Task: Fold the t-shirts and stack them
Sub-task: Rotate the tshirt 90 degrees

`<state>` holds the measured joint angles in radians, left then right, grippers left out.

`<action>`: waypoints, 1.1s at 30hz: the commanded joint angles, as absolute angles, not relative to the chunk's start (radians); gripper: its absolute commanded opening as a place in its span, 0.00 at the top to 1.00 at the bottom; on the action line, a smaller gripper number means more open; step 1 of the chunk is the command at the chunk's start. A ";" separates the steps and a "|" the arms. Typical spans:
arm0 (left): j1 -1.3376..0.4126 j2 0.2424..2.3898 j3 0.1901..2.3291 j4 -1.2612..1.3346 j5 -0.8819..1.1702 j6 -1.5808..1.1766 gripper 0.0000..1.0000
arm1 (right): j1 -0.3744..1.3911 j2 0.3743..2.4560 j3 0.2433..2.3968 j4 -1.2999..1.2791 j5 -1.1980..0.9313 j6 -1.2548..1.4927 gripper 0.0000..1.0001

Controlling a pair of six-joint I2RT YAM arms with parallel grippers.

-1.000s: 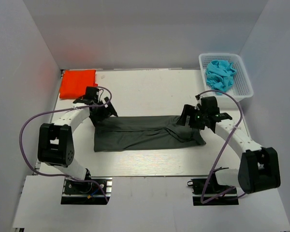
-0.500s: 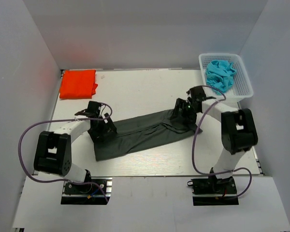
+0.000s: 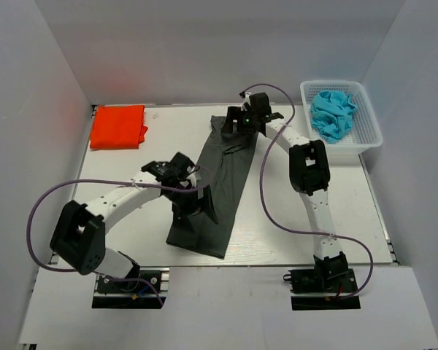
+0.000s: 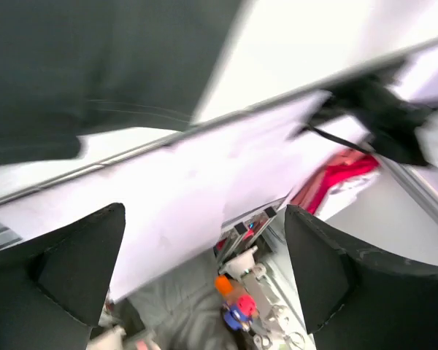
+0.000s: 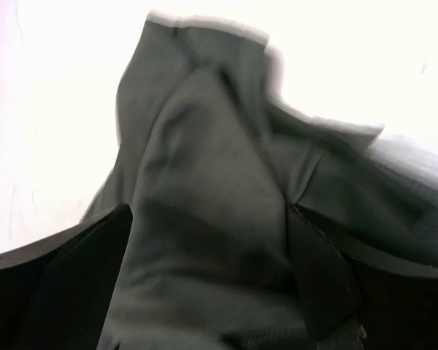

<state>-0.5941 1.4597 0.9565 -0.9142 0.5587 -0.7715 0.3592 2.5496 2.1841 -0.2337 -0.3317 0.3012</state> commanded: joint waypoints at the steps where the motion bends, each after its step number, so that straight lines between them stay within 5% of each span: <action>1: -0.614 1.367 1.116 -1.086 0.574 -0.772 0.00 | 0.373 2.323 2.039 -0.091 -0.284 0.230 0.10; 10: -0.591 1.511 1.299 -0.910 0.419 -0.560 0.00 | 0.468 2.163 2.013 -0.259 -0.030 0.078 0.10; 18: -0.560 1.477 1.520 -1.115 -0.202 -0.535 0.00 | 0.541 2.059 1.818 -0.439 0.032 0.322 0.10; 25: -0.531 1.434 1.494 -1.094 -0.202 -0.500 0.00 | 0.568 2.002 1.614 -0.483 -0.099 0.489 0.10; 33: -0.502 1.493 1.540 -1.066 -0.134 -0.439 0.00 | 0.557 2.204 1.739 -0.506 -0.198 0.494 0.10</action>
<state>-0.5179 1.4830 1.5017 -1.0855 -0.1631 -0.4759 0.5629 2.1407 1.6703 -0.4992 -0.1516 0.4732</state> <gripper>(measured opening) 0.997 0.904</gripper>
